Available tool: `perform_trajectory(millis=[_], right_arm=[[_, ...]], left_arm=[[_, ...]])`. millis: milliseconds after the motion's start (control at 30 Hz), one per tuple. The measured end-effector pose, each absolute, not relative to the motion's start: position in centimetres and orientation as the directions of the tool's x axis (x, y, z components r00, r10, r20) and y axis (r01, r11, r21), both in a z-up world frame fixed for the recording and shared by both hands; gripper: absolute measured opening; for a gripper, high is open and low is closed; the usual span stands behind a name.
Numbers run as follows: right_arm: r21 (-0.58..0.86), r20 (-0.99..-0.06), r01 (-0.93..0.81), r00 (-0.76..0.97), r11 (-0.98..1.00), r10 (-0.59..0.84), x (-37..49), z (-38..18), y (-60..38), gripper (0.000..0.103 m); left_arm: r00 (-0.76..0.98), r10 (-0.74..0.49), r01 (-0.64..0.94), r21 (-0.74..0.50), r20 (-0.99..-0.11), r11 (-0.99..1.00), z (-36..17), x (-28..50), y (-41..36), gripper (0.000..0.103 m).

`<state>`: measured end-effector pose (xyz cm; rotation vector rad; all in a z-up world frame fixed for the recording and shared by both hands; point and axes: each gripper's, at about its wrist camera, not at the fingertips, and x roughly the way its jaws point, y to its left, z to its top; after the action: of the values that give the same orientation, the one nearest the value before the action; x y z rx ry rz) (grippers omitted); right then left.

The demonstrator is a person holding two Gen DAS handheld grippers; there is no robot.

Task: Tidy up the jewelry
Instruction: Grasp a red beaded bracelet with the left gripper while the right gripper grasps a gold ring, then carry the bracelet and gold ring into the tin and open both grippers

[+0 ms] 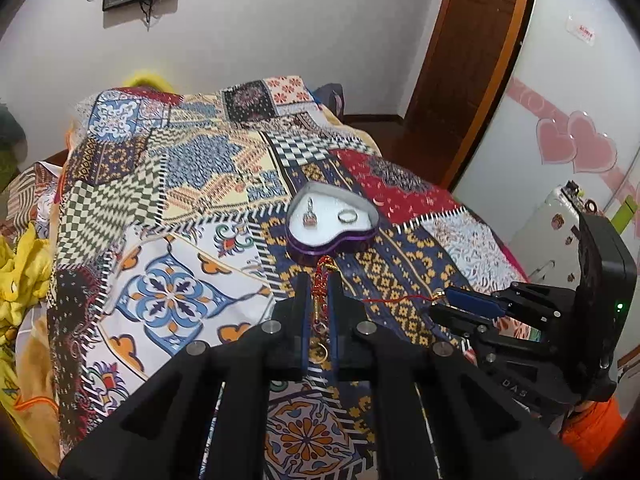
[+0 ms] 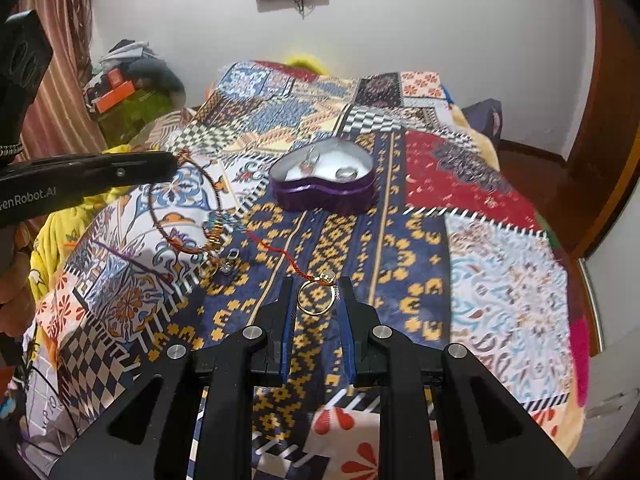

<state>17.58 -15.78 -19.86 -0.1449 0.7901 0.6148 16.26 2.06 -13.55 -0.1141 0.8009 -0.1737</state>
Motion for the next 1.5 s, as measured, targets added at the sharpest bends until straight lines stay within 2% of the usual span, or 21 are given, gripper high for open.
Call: perform_trajectory(millis=[400,1033,1500], right_arm=[[0.096,-0.709,-0.498,0.573,0.862,0.41,19.0,-19.9,-18.3,0.018],[0.097,-0.643,-0.547,0.603,0.832,0.472,20.6,-16.9,-16.3,0.018],[0.114,-0.662,-0.563,0.572,0.819,0.485,24.2,-18.7,-14.4,0.018]], left_arm=[[0.7,-0.137,0.037,-0.156,-0.7,0.987,-13.1,16.4,4.9,0.006],[0.708,-0.249,0.118,-0.238,-0.661,0.964,-12.1,19.6,3.2,0.006],[0.597,-0.252,0.127,-0.22,-0.761,0.967,-17.9,25.8,2.1,0.006]])
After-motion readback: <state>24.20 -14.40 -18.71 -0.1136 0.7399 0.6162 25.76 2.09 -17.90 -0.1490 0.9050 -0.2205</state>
